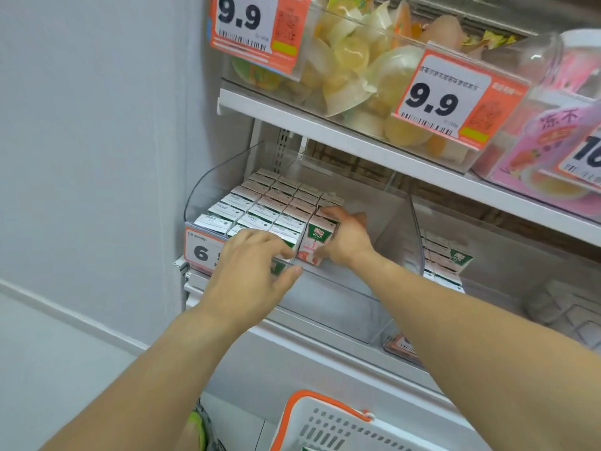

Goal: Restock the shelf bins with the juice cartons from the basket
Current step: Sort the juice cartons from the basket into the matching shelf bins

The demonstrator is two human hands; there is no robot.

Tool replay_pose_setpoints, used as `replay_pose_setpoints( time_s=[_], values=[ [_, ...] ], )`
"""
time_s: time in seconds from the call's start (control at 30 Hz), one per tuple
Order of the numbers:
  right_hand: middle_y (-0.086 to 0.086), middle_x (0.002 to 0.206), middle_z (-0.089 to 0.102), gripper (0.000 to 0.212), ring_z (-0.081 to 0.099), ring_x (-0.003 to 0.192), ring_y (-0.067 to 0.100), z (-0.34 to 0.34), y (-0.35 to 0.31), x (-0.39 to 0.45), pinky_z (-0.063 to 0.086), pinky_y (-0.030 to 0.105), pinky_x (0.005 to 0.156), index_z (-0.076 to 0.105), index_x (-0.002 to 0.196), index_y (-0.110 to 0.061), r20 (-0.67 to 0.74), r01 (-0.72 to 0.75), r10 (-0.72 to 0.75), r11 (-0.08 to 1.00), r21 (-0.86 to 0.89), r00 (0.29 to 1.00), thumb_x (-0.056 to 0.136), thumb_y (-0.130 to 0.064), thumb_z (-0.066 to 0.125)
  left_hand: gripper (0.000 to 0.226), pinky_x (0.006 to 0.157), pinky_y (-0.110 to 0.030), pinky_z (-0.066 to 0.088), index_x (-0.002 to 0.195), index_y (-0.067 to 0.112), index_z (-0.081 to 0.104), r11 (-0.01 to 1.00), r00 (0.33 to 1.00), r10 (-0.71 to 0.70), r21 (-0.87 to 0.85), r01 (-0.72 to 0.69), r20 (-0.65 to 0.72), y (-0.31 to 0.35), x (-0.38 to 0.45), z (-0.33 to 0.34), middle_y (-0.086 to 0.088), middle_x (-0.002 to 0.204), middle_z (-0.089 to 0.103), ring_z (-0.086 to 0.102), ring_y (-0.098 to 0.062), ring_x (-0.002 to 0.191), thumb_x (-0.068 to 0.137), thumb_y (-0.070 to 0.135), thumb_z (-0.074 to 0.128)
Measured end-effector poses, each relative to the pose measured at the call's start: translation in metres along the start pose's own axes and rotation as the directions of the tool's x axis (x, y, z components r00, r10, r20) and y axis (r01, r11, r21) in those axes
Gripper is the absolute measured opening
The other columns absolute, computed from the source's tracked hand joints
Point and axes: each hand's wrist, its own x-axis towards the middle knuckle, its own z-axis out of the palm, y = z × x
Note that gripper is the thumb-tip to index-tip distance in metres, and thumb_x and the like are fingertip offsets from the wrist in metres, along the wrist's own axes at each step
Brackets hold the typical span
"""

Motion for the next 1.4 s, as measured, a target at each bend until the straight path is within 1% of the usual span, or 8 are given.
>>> replay_pose_setpoints(
  time_s=[0.37, 0.57, 0.73, 0.87, 0.97, 1.13, 1.27, 1.4],
  values=[
    [0.007, 0.123, 0.061, 0.074, 0.061, 0.112, 0.026, -0.017, -0.005, -0.011, 0.052, 0.029, 0.089, 0.046, 0.141, -0.015, 0.034, -0.105, 0.102, 0.989, 0.104, 0.994, 0.076, -0.008, 0.081, 0.021, 0.103, -0.028, 0.031, 0.104, 0.028, 0.07, 1.0, 1.0, 0.013, 0.014, -0.013, -0.008, 0.003, -0.002, 0.001, 0.012, 0.11, 0.062, 0.047, -0.012, 0.115, 0.088, 0.042, 0.068],
    [0.0, 0.1, 0.063, 0.03, 0.061, 0.087, 0.012, -0.057, -0.006, -0.077, 0.05, 0.02, 0.079, 0.061, 0.102, -0.02, -0.199, 0.263, -0.243, 0.962, 0.078, 0.949, 0.077, -0.002, 0.061, 0.008, 0.092, -0.029, 0.043, 0.087, 0.015, 0.07, 0.986, 0.964, 0.124, -0.077, -0.146, -0.235, 0.038, -0.003, -0.009, 0.0, 0.099, 0.06, 0.055, -0.018, 0.1, 0.081, 0.019, 0.067],
    [-0.002, 0.08, 0.061, 0.018, 0.057, 0.068, 0.011, -0.083, 0.029, -0.182, 0.04, 0.012, 0.064, 0.063, 0.085, -0.013, -0.254, 0.493, -0.455, 0.862, 0.115, 0.854, 0.075, 0.001, 0.062, 0.003, 0.065, -0.029, 0.047, 0.084, 0.018, 0.067, 0.966, 0.975, 0.222, -0.144, -0.216, 0.031, 0.072, -0.046, 0.013, 0.012, 0.072, 0.057, 0.055, -0.011, 0.063, 0.082, 0.016, 0.065],
    [-0.003, 0.076, 0.064, 0.018, 0.061, 0.065, 0.013, -0.052, 0.101, -0.259, 0.043, 0.013, 0.062, 0.066, 0.086, -0.016, -0.034, 0.332, -0.334, 0.913, 0.236, 0.942, 0.079, 0.001, 0.064, 0.006, 0.061, -0.027, 0.047, 0.086, 0.022, 0.067, 0.989, 0.939, 0.118, -0.121, -0.082, 0.324, 0.078, -0.11, 0.063, 0.02, 0.062, 0.055, 0.052, -0.006, 0.057, 0.083, 0.022, 0.063],
    [-0.007, 0.08, 0.068, 0.015, 0.065, 0.071, 0.013, -0.006, 0.173, -0.31, 0.053, 0.025, 0.069, 0.068, 0.087, -0.023, 0.279, 0.029, -0.094, 0.973, 0.228, 0.956, 0.086, -0.007, 0.067, 0.002, 0.062, -0.019, 0.042, 0.084, 0.021, 0.069, 0.993, 0.797, 0.013, -0.103, 0.061, 0.604, 0.081, -0.167, 0.106, 0.018, 0.068, 0.06, 0.056, 0.004, 0.061, 0.085, 0.02, 0.067],
    [0.004, 0.097, 0.07, 0.009, 0.067, 0.089, 0.018, 0.052, 0.263, -0.383, 0.055, 0.035, 0.085, 0.071, 0.098, -0.012, 0.596, -0.272, 0.134, 0.951, 0.148, 0.792, 0.09, -0.012, 0.068, 0.01, 0.068, -0.017, 0.047, 0.092, 0.014, 0.07, 0.958, 0.494, -0.125, -0.025, 0.287, 0.861, 0.083, -0.247, 0.158, 0.004, 0.086, 0.066, 0.059, -0.001, 0.071, 0.088, 0.023, 0.072],
    [0.006, 0.118, 0.065, 0.03, 0.063, 0.107, 0.024, 0.063, 0.296, -0.409, 0.051, 0.034, 0.095, 0.066, 0.121, -0.013, 0.764, -0.309, 0.238, 0.95, -0.054, 0.599, 0.091, -0.016, 0.067, 0.028, 0.073, -0.013, 0.041, 0.114, 0.006, 0.064, 0.957, 0.292, -0.203, 0.126, 0.263, 0.934, 0.081, -0.297, 0.193, -0.006, 0.109, 0.064, 0.058, -0.012, 0.083, 0.091, 0.02, 0.068],
    [0.004, 0.141, 0.052, 0.054, 0.054, 0.124, 0.025, 0.067, 0.318, -0.424, 0.048, 0.033, 0.1, 0.054, 0.138, -0.018, 0.874, -0.261, 0.294, 0.944, -0.202, 0.387, 0.087, -0.007, 0.066, 0.047, 0.099, -0.026, 0.04, 0.135, 0.008, 0.053, 0.963, 0.231, -0.236, 0.196, 0.184, 0.944, 0.072, -0.323, 0.221, -0.01, 0.138, 0.053, 0.052, -0.026, 0.126, 0.091, 0.016, 0.066]
  ],
)
